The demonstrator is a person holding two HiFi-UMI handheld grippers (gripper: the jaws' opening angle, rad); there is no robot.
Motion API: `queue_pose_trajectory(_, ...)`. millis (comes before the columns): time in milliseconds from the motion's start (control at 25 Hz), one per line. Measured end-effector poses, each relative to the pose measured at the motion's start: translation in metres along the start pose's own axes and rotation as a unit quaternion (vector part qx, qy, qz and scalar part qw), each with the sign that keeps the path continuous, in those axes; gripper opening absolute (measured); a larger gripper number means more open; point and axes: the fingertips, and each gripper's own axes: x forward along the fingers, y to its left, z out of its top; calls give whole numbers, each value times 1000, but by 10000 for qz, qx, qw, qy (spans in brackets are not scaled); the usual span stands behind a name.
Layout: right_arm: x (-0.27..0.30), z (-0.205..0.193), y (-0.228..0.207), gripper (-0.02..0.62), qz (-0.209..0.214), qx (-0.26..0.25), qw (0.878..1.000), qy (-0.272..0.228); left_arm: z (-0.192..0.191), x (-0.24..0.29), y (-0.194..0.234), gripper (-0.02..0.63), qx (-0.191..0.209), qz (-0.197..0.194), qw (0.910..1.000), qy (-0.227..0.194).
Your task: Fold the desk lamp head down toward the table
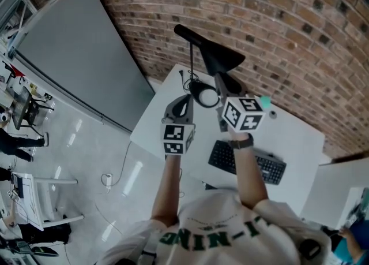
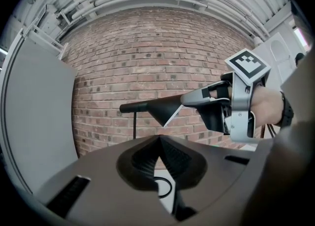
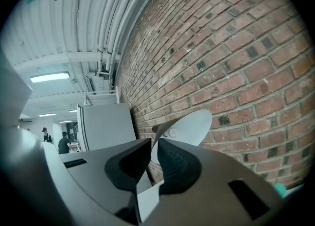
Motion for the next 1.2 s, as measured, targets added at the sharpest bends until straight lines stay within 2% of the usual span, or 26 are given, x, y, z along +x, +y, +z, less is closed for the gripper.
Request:
queue_pose_trajectory(480, 0, -5, 0, 31, 51, 87, 9999, -55, -15, -5, 5, -2, -126, 98, 9996, 242)
queue_pose_trajectory(640, -1, -9, 0, 31, 58, 57, 10000, -24, -14, -5, 6, -2, -106, 141, 9997, 177)
queue_pose_trajectory(1200, 3, -49, -13, 31, 0, 140, 9996, 240, -20, 1, -1, -2, -120, 145, 9995, 236)
